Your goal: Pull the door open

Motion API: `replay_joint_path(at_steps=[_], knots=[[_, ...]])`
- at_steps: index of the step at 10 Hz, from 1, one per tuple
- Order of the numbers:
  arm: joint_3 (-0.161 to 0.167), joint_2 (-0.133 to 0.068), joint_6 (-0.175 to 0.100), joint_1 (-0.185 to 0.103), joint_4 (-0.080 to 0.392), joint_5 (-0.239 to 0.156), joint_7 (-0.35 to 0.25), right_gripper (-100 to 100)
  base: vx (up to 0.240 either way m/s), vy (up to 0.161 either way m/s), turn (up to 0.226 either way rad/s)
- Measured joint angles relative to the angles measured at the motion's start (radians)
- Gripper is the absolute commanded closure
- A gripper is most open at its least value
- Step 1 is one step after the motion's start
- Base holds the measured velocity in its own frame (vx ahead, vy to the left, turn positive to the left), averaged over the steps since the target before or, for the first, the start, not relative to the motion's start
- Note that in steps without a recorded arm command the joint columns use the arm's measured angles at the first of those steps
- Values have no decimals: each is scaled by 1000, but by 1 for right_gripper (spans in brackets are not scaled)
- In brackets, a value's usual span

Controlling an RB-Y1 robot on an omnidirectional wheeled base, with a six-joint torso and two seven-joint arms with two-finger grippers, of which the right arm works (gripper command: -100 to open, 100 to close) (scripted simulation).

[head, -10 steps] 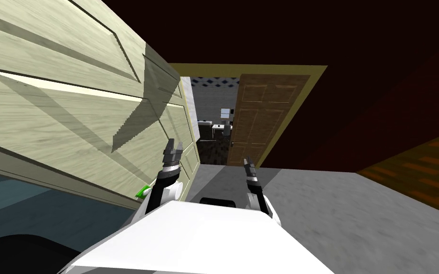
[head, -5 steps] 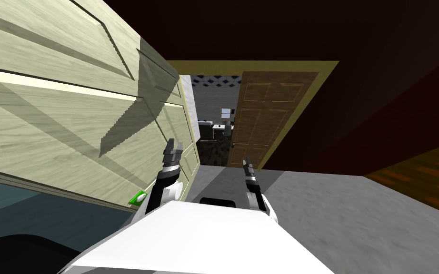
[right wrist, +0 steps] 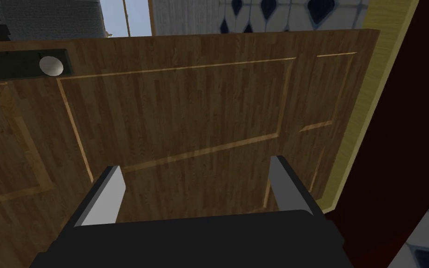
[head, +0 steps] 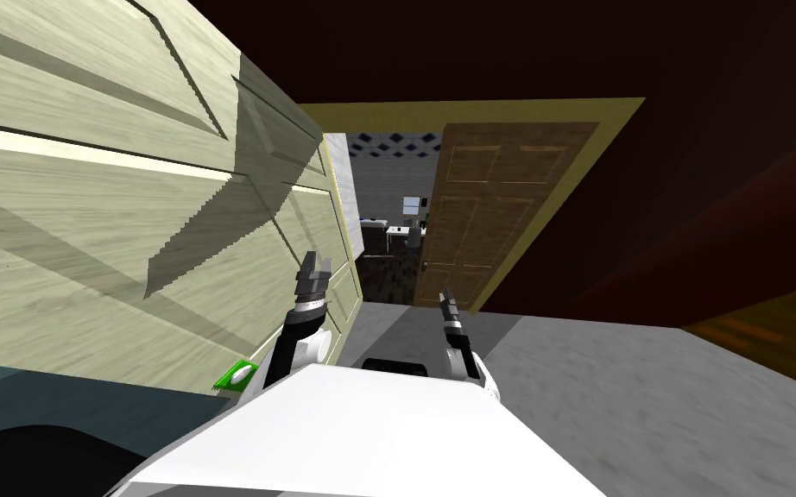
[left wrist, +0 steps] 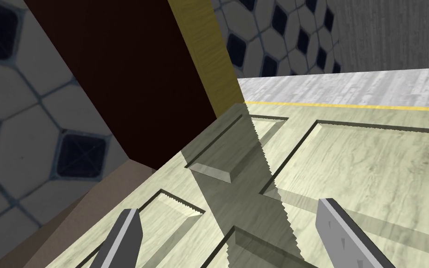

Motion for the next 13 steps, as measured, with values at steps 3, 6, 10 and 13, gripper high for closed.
replay_joint_path(at_steps=[3, 6, 10, 13], knots=[[1, -9, -3, -35, 81, -15, -5, -100, 103, -8, 30], [2, -14, -13, -60, 145, -25, -9, -100, 62, -5, 18], [3, -23, -19, -92, 224, -40, -13, -100, 71, -3, 21], [4, -24, -32, -127, 307, -52, -14, -100, 102, -2, 28]])
